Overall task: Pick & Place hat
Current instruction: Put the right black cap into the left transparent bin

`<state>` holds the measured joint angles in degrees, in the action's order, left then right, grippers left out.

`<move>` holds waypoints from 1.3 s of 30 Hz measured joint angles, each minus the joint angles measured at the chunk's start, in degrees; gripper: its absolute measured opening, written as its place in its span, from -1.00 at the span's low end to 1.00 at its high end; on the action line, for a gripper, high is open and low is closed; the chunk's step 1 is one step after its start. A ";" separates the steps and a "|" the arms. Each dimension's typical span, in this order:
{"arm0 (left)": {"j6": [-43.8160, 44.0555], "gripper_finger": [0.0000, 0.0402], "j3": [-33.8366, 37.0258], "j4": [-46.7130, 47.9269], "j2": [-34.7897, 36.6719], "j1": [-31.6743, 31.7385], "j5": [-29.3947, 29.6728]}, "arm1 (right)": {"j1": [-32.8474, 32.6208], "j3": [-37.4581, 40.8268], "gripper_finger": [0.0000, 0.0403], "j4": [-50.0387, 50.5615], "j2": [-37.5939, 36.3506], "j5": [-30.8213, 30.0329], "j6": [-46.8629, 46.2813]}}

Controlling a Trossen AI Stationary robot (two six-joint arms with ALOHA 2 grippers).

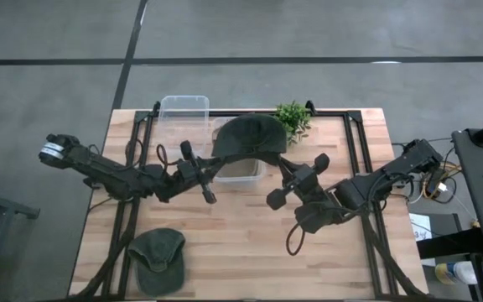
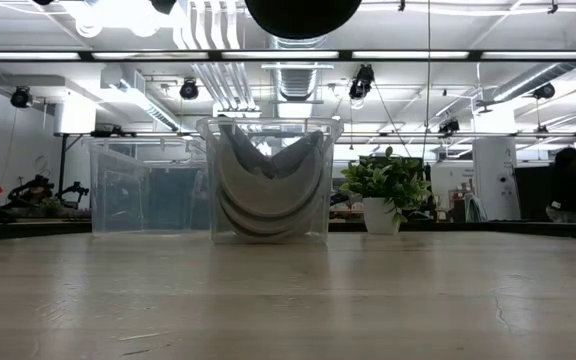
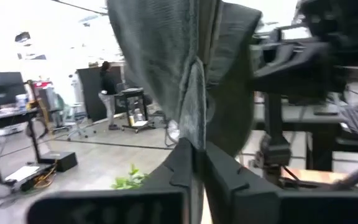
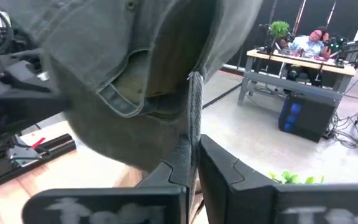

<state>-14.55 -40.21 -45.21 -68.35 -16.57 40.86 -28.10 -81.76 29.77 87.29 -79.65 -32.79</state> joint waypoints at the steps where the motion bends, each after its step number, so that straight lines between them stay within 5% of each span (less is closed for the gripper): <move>1: 0.30 -0.93 -0.10 -0.02 0.06 0.10 0.20 | 0.00 0.00 -0.93 -0.05 0.00 0.05 0.09; 11: 2.56 -0.98 -0.95 9.49 6.25 -0.01 3.57 | 0.07 -0.22 -0.56 -0.22 -0.28 1.30 5.52; 21: 11.50 -0.98 -5.55 35.65 20.92 0.08 18.58 | -0.05 0.73 0.04 0.05 -0.66 0.27 11.26; 33: 18.01 -0.98 -6.64 47.37 30.53 0.25 34.73 | -0.15 3.84 0.17 0.11 -0.66 2.15 11.40; 39: 24.33 -0.99 -6.29 52.99 32.68 0.77 35.74 | -0.15 6.25 0.15 0.08 -0.66 2.31 11.30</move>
<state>9.77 -46.51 7.78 -35.67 -15.80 76.60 -28.25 -75.50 29.85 86.63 -77.34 -21.49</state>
